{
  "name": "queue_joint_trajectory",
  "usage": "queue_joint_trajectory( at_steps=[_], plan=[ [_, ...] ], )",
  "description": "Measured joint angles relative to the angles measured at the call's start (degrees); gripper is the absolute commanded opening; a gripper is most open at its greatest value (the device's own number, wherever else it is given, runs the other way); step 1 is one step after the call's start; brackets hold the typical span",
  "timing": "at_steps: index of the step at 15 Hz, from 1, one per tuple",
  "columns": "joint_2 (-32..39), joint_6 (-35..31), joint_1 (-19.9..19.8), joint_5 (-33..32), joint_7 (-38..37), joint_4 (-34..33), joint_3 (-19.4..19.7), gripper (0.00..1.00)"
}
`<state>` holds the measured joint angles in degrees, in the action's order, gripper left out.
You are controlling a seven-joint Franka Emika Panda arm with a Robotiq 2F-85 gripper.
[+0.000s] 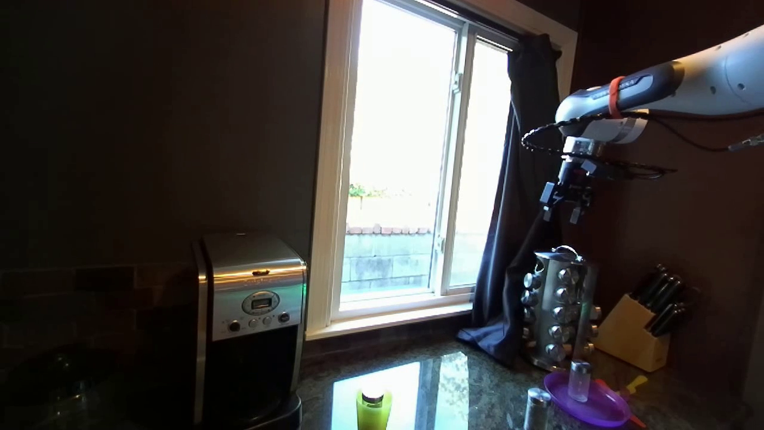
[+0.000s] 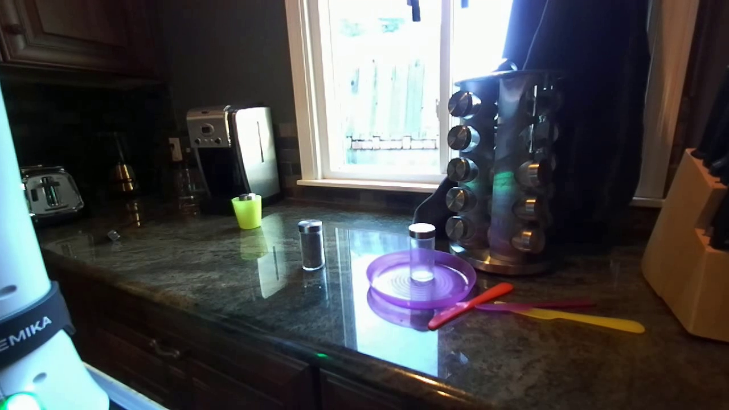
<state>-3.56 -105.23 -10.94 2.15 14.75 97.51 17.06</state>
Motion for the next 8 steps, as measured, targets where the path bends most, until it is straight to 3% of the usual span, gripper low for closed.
queue_joint_trajectory(
  at_steps=[8],
  plan=[
    [11.61, -3.7, -5.38, 0.38, 6.73, -7.71, 0.68, 1.0]
  ],
)
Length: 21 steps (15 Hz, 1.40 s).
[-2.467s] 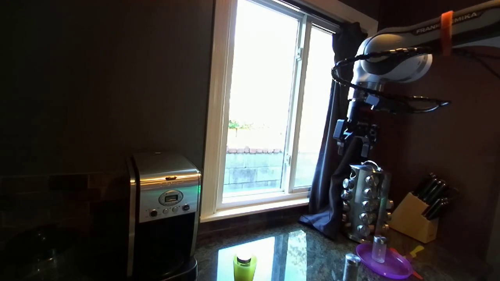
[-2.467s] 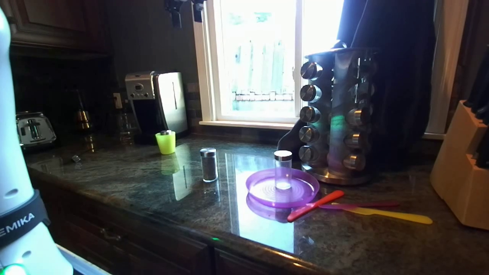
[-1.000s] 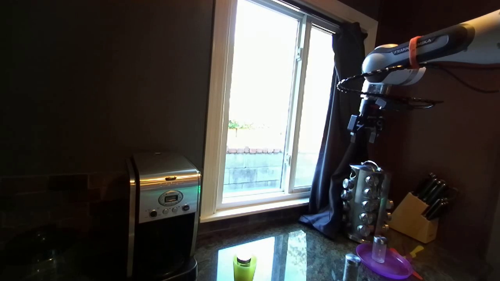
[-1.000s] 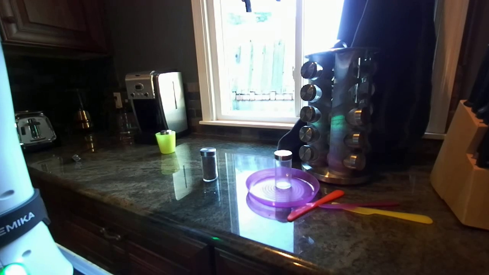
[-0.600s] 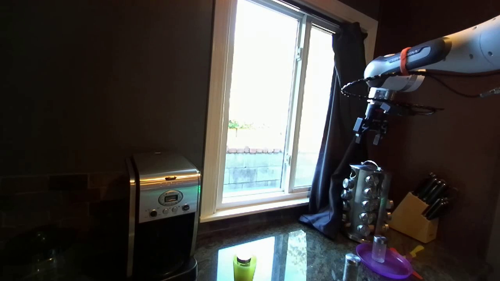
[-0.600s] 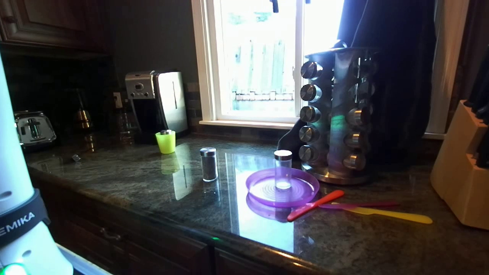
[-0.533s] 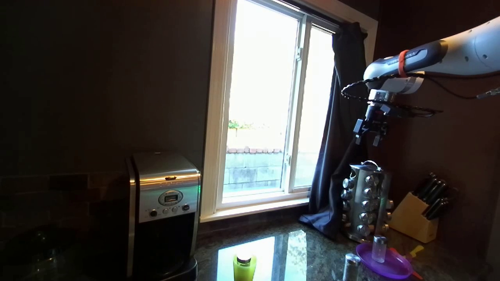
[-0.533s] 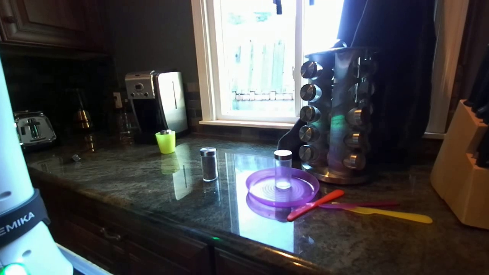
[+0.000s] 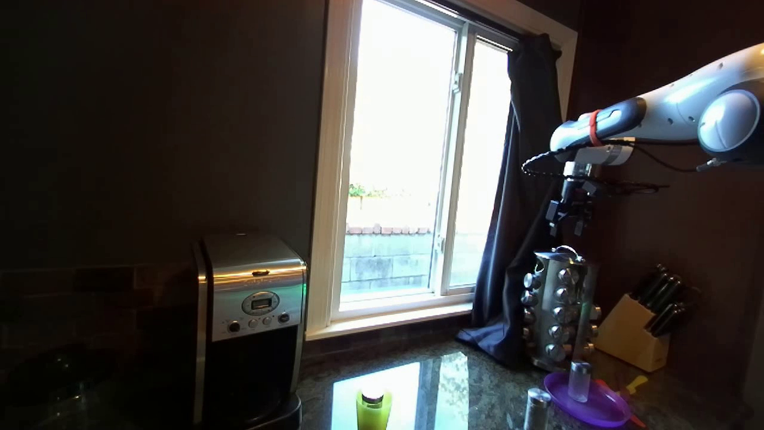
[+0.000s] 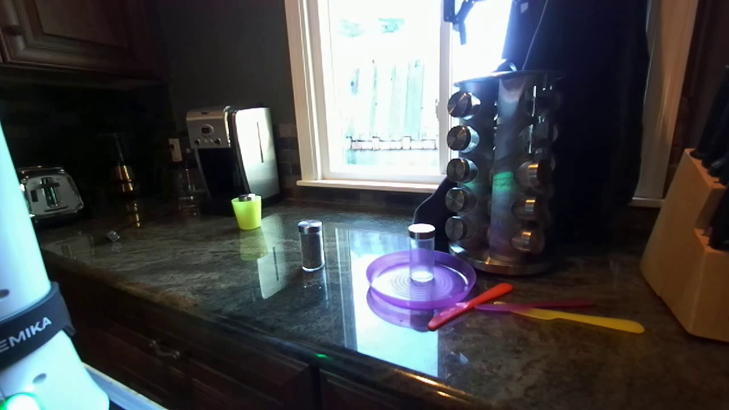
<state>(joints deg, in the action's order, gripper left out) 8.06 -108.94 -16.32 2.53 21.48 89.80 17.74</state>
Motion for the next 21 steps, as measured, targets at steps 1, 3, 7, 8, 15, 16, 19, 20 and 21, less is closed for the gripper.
queue_joint_trajectory(
  at_steps=[1, 3, 7, 8, 15, 16, 19, 20, 21],
  plan=[
    [0.96, 0.0, -0.46, 0.0, 0.13, -0.76, -0.02, 0.99],
    [2.6, 0.0, -1.34, 0.0, 0.15, -1.97, -0.13, 0.88],
    [4.96, 0.41, -3.02, 1.28, 0.15, -3.44, -0.44, 0.5],
    [5.41, 1.03, -3.43, 2.0, 0.14, -3.78, -0.58, 0.44],
    [6.61, 3.61, -4.72, 4.8, -2.68, -4.49, -1.38, 0.05],
    [6.61, 3.61, -4.72, 4.81, -3.93, -4.5, -1.38, 0.05],
    [6.61, 3.61, -4.72, 4.82, -10.13, -4.51, -1.38, 0.05],
    [6.62, 3.61, -4.72, 4.82, -12.85, -4.51, -1.36, 0.05],
    [6.62, 3.61, -4.72, 4.83, -15.81, -4.51, -1.35, 0.05]
  ],
)
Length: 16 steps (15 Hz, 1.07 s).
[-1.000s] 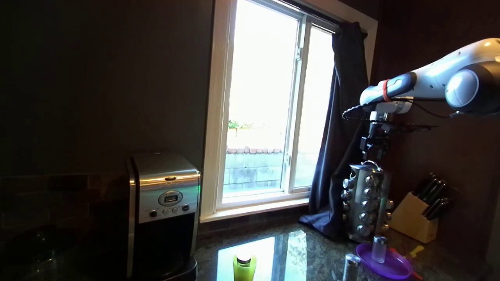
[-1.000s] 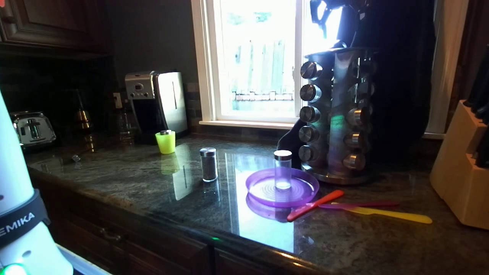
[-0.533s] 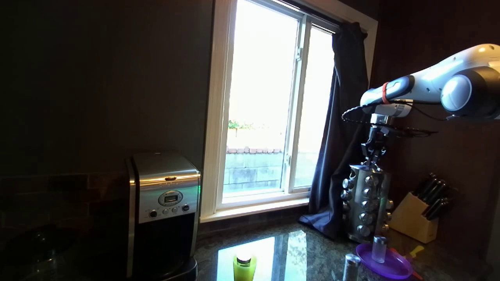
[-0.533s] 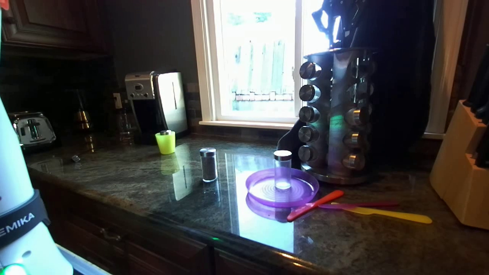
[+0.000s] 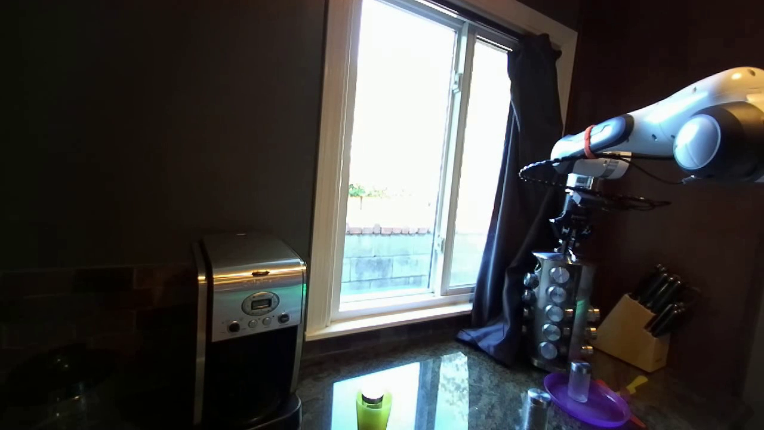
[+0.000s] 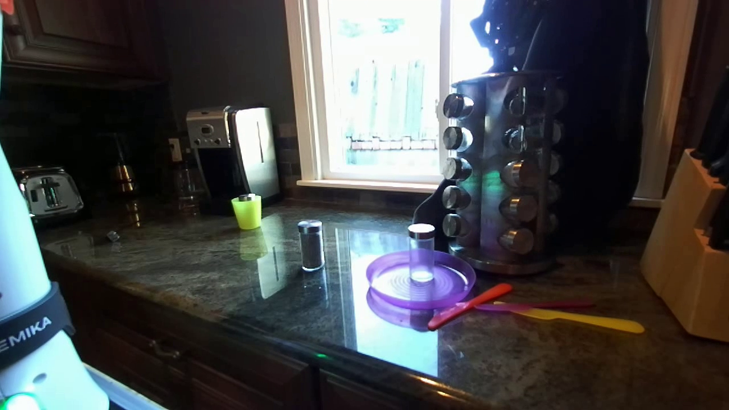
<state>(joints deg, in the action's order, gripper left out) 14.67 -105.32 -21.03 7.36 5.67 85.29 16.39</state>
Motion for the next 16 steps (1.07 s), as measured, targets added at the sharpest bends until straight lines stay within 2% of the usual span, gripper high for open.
queue_joint_trajectory(
  at_steps=[16],
  plan=[
    [0.28, -1.49, 1.48, 0.12, -47.51, 0.0, 1.08, 0.05]
  ],
)
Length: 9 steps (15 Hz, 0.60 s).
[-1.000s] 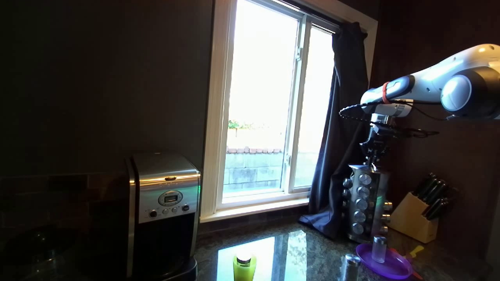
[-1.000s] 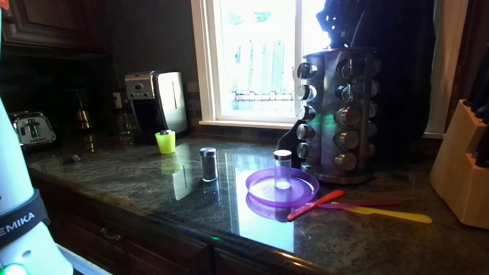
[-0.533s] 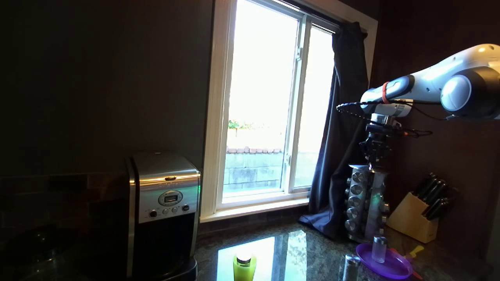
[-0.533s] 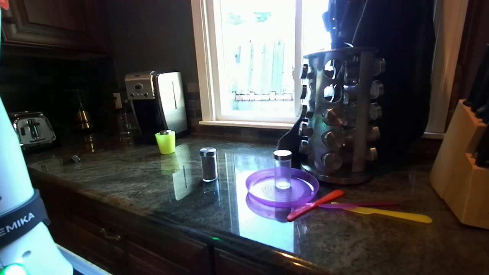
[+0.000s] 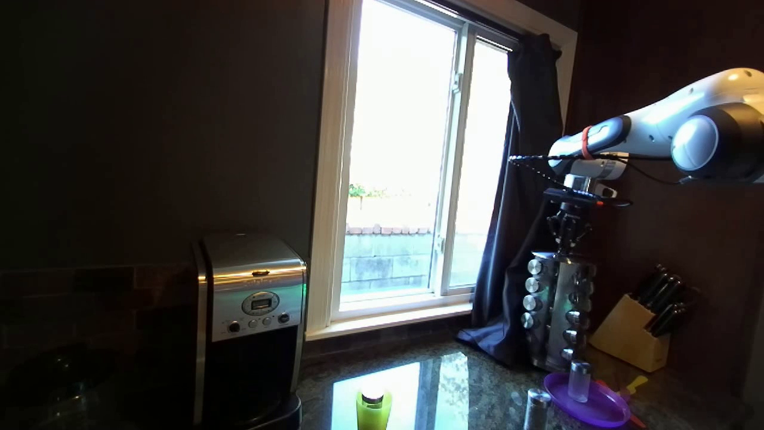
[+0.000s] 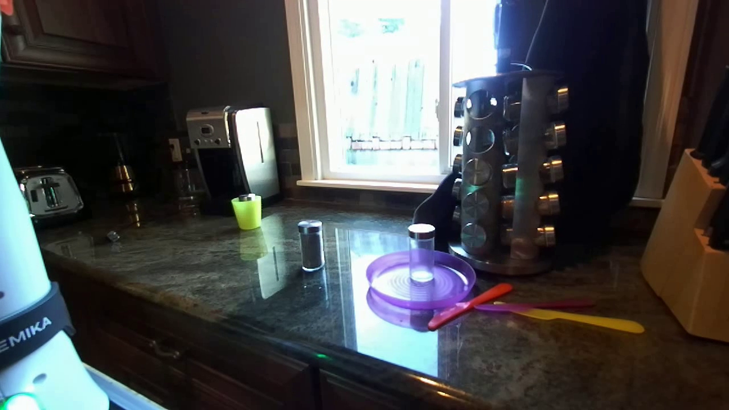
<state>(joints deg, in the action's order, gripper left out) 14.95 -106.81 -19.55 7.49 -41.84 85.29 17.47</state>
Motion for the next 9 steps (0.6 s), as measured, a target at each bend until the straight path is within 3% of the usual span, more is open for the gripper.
queue_joint_trajectory(
  at_steps=[7, 8, 9],
  plan=[
    [0.07, -0.34, 0.9, -0.08, -20.72, 0.01, 0.64, 0.05],
    [0.08, -0.34, 0.94, -0.1, -23.27, 0.0, 0.64, 0.43],
    [0.08, -0.34, 0.97, -0.1, -25.35, 0.0, 0.64, 0.44]
  ],
)
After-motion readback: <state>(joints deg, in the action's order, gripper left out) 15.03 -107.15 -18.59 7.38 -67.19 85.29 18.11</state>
